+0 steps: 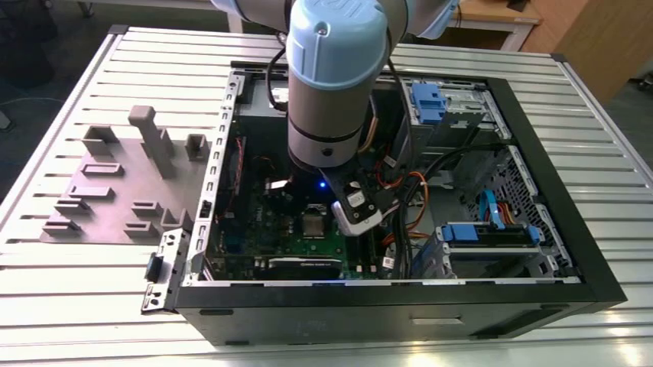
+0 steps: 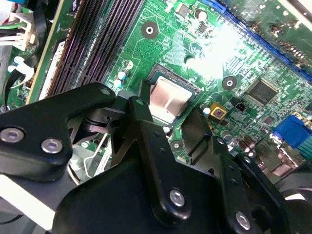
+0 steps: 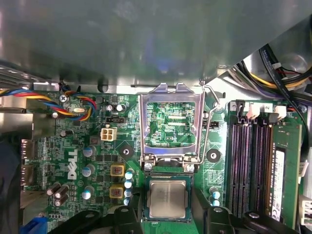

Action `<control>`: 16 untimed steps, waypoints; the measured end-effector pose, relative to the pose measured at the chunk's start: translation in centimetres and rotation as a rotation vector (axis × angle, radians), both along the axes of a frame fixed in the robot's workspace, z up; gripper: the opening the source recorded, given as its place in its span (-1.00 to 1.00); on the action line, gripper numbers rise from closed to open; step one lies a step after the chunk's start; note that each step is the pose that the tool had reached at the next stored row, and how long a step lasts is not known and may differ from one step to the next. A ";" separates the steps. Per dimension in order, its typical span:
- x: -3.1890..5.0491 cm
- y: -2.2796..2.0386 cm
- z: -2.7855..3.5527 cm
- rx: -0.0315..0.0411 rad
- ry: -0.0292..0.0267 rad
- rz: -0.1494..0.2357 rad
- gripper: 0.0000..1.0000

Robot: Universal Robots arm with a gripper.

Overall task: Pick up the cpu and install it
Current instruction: 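Place the cpu into insertion slot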

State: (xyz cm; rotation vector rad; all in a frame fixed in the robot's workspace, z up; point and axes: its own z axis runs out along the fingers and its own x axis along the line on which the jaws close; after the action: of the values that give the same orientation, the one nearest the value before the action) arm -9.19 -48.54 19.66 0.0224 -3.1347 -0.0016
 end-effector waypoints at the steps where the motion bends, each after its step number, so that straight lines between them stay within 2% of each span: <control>1: 0.00 0.00 0.07 0.0001 0.0000 0.000 0.05; 5: 0.00 0.01 0.33 0.0002 0.0004 0.000 0.03; 6: 0.01 0.01 0.33 0.0003 0.0005 0.000 -0.11; 7: 0.01 0.01 0.33 0.0003 0.0005 0.000 -0.11; 9: 0.00 0.00 0.34 0.0002 0.0007 0.000 -0.34; 10: 0.00 0.00 0.34 0.0001 0.0008 0.000 -0.34; 12: 0.00 0.00 0.34 0.0001 0.0008 0.000 -0.58; 13: 0.00 0.00 0.34 0.0001 0.0009 0.000 -0.58; 14: 0.00 0.00 0.34 0.0001 0.0009 0.000 -0.69; 15: 0.00 0.00 0.34 0.0001 0.0010 0.000 -0.69; 16: 0.00 0.00 0.34 0.0001 0.0010 0.000 -0.79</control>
State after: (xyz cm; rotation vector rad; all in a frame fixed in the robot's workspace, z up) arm -9.19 -48.54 20.00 0.0225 -3.1338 -0.0017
